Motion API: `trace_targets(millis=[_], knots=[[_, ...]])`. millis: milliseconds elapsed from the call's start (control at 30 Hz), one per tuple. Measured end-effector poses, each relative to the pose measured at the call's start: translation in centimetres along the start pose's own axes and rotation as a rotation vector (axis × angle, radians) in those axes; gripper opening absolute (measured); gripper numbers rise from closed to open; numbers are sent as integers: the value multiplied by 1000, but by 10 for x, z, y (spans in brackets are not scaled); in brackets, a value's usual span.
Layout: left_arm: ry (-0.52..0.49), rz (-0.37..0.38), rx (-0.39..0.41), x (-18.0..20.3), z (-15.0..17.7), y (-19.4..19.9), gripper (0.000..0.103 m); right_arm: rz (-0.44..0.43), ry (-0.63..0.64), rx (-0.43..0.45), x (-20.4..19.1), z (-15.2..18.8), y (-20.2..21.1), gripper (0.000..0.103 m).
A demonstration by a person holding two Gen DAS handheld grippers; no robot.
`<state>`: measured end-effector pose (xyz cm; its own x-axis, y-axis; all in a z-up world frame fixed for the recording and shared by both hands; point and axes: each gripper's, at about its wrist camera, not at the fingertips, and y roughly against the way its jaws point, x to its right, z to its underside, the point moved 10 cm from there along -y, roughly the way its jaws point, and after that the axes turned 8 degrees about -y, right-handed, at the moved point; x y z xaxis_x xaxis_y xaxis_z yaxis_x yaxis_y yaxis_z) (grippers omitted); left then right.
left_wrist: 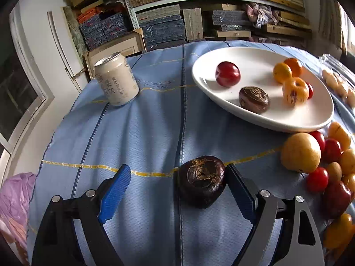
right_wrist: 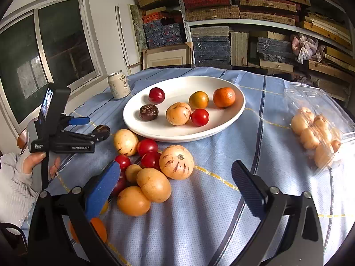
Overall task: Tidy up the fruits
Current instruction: 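Withdraw both tools and move the left tool toward the dark brown fruit, then close the left tool on the dark brown fruit and lift it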
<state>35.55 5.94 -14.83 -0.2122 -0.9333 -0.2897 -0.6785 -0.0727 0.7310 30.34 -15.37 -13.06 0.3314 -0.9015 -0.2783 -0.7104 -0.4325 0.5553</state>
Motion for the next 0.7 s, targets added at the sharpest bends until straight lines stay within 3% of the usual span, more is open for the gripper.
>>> trace_targets(millis=[200, 367, 500, 700], knots=[[-15, 59, 47, 11, -3, 11, 85, -3, -3, -3, -1, 1, -1, 99], [10, 110, 86, 17, -8, 17, 60, -5, -1, -12, -2, 1, -1, 99], [-18, 116, 154, 25, -14, 29, 59, -8, -1, -13, -3, 1, -1, 99], [-38, 146, 91, 32, -8, 19, 59, -7, 0, -20, -4, 3, -1, 99]])
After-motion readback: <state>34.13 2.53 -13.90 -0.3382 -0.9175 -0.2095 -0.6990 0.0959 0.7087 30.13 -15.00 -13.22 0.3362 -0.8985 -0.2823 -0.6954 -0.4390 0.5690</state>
